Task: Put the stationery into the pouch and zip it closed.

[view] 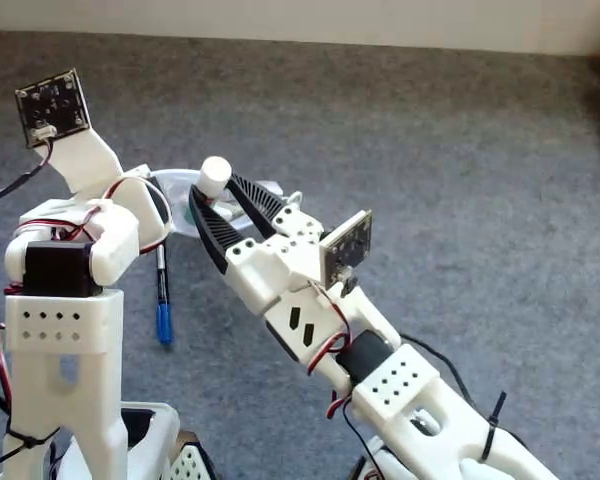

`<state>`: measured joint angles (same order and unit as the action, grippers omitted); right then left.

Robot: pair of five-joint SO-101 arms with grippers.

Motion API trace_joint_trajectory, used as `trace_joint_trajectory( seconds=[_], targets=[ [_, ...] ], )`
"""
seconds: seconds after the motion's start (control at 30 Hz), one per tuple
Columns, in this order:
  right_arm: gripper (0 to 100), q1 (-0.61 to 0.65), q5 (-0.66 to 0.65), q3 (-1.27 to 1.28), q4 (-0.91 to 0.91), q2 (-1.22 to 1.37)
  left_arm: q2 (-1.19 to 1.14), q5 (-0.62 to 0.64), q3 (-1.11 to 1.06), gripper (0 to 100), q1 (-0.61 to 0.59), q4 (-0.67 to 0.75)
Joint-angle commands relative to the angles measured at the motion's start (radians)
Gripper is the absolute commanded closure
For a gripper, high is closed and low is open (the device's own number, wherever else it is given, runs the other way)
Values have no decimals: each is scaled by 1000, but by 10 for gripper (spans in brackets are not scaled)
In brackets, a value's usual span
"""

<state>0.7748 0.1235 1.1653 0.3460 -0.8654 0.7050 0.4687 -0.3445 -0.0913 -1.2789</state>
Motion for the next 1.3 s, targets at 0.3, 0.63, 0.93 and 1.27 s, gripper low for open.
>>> trace_joint_trajectory(
  seconds=[0.3,0.63,0.93,1.27],
  targets=[
    [992,28,-75,-7,-292,-137,18,-5,15,993,16,17],
    [992,28,-152,-7,-387,-163,18,-5,15,993,16,17],
    [992,39,-150,-8,-378,-156,18,-5,13,993,16,17],
    [841,71,-150,-8,-387,-154,18,-5,10,993,16,15]
  ],
)
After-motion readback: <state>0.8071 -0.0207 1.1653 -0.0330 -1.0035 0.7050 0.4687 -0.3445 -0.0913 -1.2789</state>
